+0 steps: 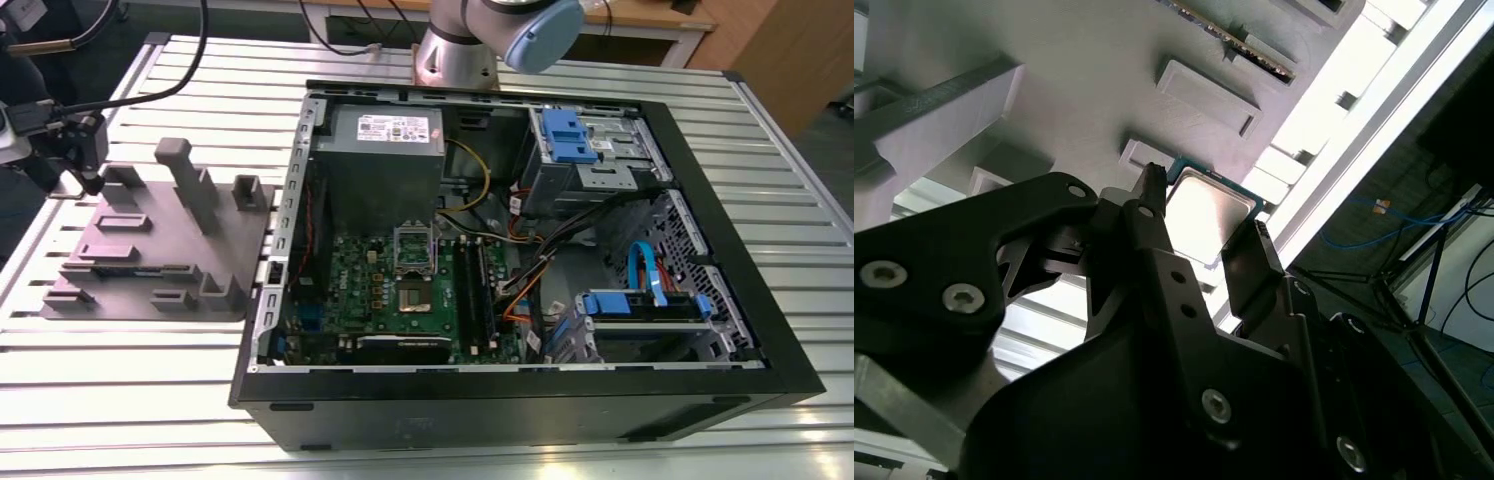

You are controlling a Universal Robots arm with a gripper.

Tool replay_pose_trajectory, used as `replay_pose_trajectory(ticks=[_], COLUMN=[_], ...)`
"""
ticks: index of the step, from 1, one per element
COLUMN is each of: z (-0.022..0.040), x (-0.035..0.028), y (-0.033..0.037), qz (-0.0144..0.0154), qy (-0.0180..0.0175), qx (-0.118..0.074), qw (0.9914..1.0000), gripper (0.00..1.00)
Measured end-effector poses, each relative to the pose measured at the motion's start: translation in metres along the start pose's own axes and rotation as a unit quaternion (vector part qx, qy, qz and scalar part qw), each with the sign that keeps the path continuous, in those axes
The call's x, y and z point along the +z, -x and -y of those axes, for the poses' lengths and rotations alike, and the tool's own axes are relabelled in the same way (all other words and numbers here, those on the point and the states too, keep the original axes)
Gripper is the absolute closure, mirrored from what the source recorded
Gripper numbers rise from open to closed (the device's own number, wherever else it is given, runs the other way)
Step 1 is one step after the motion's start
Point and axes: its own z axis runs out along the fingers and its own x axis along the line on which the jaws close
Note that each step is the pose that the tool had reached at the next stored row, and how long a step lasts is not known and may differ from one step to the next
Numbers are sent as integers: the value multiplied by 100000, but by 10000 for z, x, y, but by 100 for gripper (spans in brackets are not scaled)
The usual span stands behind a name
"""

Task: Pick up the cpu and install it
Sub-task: 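Pick up the cpu and move it towards the insertion slot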

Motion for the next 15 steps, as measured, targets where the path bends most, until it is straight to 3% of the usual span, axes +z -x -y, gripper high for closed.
replay_pose_trajectory(ticks=[2,4,15], z=[0,-2,-3], x=[-4,-52,-76], y=[0,-1,-1], qz=[-3,1,-5], qy=[0,1,-3], qx=[1,0,0], qw=[100000,100000,100000], gripper=[53,53,53])
